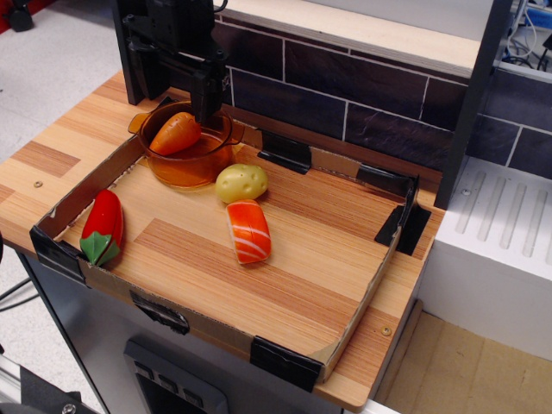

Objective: Take carrot out of pot

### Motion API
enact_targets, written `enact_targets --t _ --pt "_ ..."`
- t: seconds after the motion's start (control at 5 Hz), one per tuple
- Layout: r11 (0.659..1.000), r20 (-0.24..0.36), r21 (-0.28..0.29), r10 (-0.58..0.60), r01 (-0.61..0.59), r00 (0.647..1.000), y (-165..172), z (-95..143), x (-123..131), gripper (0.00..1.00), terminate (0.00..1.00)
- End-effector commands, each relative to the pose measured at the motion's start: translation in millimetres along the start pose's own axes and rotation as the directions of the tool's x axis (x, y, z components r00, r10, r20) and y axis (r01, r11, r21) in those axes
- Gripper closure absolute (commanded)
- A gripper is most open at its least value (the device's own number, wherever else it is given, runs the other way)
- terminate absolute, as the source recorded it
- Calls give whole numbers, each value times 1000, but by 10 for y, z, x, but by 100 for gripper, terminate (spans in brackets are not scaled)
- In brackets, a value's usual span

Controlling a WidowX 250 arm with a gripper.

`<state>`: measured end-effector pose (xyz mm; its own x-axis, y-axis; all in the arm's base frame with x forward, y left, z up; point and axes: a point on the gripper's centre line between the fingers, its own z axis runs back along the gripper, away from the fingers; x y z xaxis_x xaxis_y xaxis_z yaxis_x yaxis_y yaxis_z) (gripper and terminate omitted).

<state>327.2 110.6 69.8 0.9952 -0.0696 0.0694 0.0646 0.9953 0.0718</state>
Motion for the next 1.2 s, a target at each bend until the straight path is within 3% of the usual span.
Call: enact_targets --t 0.0,0.4,1.0 --pt "998 33 59 21 -22 999 167 7 94 0 0" --pt "996 -13 84 40 -38 999 113 -252 100 0 0" --pt "991 -3 126 56 -55 998 70 -390 145 0 0"
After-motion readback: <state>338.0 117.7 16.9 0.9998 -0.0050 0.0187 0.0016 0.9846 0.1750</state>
